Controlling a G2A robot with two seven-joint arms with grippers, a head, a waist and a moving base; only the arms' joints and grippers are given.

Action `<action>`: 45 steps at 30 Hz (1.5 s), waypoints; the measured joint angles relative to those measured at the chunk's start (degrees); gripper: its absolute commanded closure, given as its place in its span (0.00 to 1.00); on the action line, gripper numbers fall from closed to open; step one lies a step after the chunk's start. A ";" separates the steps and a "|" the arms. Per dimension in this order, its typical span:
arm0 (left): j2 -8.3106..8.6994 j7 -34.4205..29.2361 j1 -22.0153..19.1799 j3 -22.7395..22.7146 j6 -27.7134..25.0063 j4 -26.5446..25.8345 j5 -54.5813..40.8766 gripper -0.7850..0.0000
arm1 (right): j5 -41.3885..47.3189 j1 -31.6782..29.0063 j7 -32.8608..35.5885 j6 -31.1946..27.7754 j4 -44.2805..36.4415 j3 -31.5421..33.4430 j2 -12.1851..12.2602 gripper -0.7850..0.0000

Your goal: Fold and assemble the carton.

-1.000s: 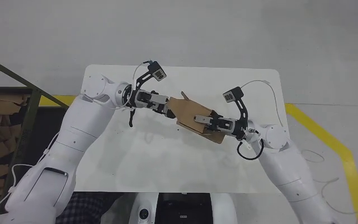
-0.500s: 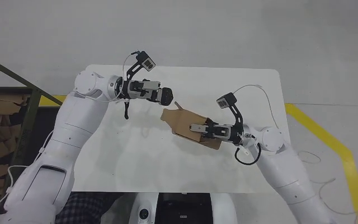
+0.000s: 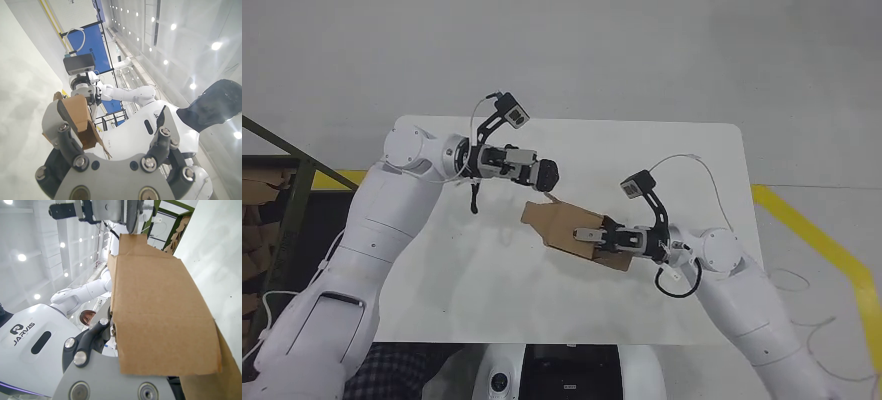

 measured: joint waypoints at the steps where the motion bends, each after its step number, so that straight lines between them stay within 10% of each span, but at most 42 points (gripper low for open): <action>1: 0.03 -0.43 0.14 -0.11 0.32 -0.19 -0.16 0.00 | 0.03 0.03 -0.26 0.01 0.07 0.20 0.02 1.00; 45: 0.06 -0.75 2.02 1.25 2.05 -5.76 1.37 0.00 | 0.49 0.06 -1.62 0.20 -0.03 2.07 0.13 1.00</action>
